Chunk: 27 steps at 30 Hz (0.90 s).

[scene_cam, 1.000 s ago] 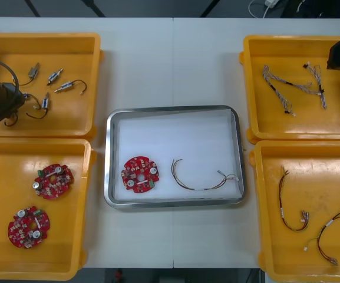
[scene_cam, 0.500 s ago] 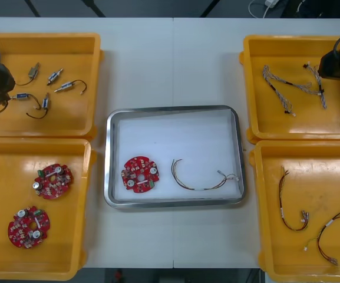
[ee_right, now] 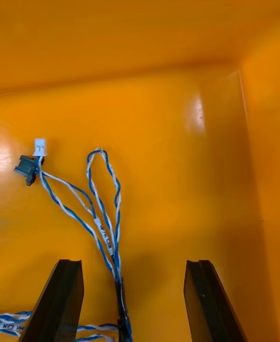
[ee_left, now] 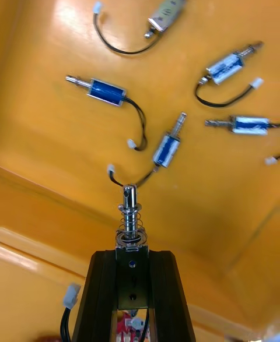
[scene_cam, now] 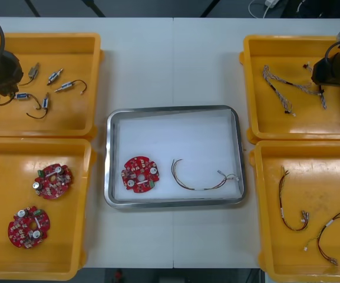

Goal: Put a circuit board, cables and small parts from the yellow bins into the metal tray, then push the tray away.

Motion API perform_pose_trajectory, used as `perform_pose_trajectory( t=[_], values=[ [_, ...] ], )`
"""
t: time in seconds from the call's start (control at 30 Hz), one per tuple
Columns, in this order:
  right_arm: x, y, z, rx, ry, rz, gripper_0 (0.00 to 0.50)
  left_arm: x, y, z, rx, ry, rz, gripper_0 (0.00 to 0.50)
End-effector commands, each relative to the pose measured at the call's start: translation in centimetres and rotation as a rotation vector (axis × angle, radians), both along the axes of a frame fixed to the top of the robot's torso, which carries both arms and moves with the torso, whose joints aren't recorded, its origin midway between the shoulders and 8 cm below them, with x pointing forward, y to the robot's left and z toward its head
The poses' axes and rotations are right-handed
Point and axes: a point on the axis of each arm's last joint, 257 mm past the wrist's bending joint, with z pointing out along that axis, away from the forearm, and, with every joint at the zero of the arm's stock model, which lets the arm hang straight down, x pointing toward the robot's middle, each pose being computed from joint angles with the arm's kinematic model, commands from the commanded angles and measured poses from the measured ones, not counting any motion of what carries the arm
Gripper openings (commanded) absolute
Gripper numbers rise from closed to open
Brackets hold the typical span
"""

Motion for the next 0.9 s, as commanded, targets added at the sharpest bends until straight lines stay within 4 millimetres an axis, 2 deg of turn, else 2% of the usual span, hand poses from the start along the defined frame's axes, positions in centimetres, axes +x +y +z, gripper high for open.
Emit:
perform_pose_trajectory(
  t=[0.03, 0.3, 0.4, 0.53, 0.6, 0.9],
  values=[
    [1.1, 1.1, 1.5, -0.046, -0.022, 0.047, 0.5, -1.0, -1.2, 2.3, -0.027, -0.045, -0.002, 0.0],
    [0.3, 0.2, 0.2, -0.096, 0.015, 0.053, 0.5, -2.7, -7.3, 2.2, -0.068, -0.076, -0.064, 0.0],
    [-0.1, -0.2, -0.6, -0.106, 0.031, 0.054, 0.5, -3.3, -10.4, 2.0, -0.083, -0.083, -0.117, 0.0],
    [-0.3, -0.3, -0.9, -0.114, 0.038, 0.059, 0.5, -3.3, -13.6, 1.5, -0.118, -0.099, -0.155, 0.0],
    [-0.5, -0.3, -1.3, -0.111, 0.043, 0.061, 0.5, -3.3, -15.5, 0.9, -0.12, -0.112, -0.174, 0.0],
    [-2.0, -0.1, -3.1, -0.102, 0.118, 0.075, 0.5, -3.0, -21.1, -2.6, -0.088, -0.129, -0.2, 0.0]
  ],
)
